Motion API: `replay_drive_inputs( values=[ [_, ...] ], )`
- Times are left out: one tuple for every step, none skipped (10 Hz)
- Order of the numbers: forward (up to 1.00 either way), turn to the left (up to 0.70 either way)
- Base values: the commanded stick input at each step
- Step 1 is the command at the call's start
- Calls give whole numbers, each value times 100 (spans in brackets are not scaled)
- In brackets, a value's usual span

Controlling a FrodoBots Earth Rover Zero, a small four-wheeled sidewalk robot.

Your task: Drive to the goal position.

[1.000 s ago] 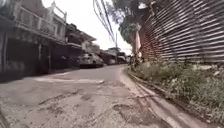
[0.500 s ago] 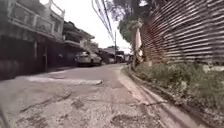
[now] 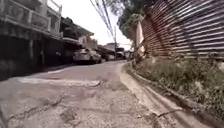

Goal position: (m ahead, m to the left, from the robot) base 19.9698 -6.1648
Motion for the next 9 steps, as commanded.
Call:
replay_drive_inputs(
  values=[
    [70,1],
    [70,1],
    [70,1],
    [70,1],
    [70,1],
    [70,1],
    [70,1],
    [70,-5],
    [70,-26]
  ],
)
